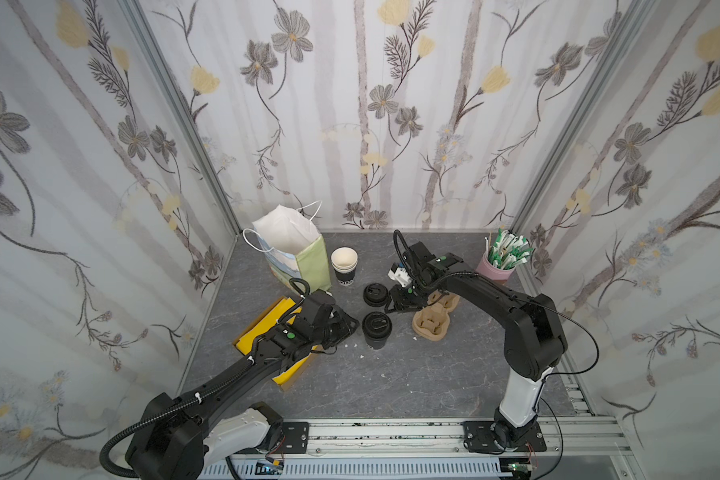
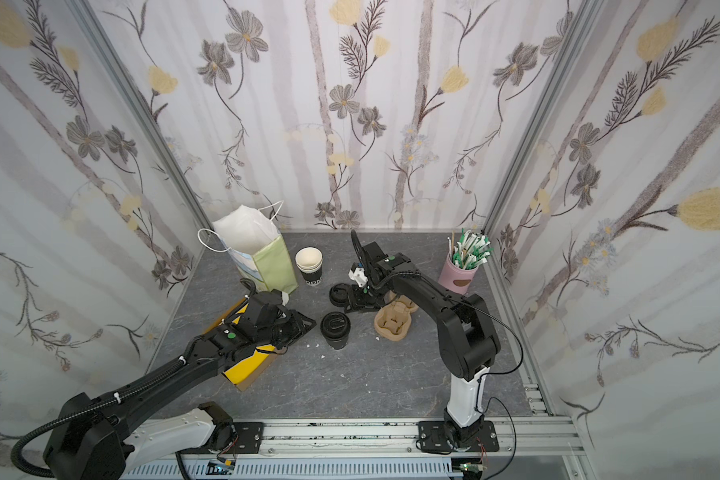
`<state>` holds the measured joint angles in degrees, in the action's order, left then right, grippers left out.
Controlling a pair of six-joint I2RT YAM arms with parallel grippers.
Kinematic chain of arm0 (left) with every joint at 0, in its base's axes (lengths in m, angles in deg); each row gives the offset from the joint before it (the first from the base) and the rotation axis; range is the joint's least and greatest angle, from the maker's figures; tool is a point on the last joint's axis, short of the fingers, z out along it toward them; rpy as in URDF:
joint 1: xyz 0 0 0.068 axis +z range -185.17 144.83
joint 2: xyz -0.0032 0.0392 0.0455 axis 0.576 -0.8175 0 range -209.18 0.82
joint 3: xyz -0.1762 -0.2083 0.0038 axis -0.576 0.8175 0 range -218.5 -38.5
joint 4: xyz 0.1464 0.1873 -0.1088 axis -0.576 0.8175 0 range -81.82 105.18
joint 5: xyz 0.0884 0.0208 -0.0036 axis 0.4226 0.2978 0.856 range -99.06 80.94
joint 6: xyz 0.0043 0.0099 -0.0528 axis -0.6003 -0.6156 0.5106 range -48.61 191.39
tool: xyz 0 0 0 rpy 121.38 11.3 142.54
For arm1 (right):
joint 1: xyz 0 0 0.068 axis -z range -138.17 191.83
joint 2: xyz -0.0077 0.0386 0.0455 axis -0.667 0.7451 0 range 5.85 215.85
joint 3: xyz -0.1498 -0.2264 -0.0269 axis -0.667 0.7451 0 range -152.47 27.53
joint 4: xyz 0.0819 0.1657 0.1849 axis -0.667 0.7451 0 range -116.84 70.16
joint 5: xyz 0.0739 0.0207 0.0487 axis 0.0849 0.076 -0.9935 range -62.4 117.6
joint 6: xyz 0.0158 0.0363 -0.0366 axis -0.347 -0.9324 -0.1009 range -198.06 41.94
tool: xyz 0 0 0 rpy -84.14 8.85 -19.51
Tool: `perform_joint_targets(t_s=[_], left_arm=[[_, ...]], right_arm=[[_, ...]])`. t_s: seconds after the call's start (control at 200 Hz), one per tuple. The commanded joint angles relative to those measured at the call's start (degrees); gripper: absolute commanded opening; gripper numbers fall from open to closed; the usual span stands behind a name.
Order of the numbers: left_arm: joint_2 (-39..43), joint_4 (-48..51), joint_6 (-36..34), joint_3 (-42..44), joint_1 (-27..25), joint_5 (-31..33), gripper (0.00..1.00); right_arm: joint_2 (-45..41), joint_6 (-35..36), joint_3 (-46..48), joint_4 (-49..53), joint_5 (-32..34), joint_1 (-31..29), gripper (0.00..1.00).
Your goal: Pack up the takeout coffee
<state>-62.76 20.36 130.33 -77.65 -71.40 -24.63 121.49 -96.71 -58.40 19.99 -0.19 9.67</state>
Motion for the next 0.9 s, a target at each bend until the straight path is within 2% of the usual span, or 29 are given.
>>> perform_joint_targets(t_s=[0.0, 0.695, 0.894], left_arm=[[-0.4, -0.3, 0.6, 0.3, -0.2, -3.1, 0.31], [-11.1, -0.3, -1.9, -5.3, -0.2, -1.3, 0.31], [-11.7, -0.3, -1.5, -6.3, -0.1, 1.6, 0.32]], right_arm=[[0.5, 1.4, -0.1, -0.7, -0.9, 0.0, 0.49], [-5.1, 1.0, 8.2, -1.9, -1.5, -0.1, 0.49], [-6.2, 0.8, 8.1, -1.3, -2.5, 0.0, 0.49]])
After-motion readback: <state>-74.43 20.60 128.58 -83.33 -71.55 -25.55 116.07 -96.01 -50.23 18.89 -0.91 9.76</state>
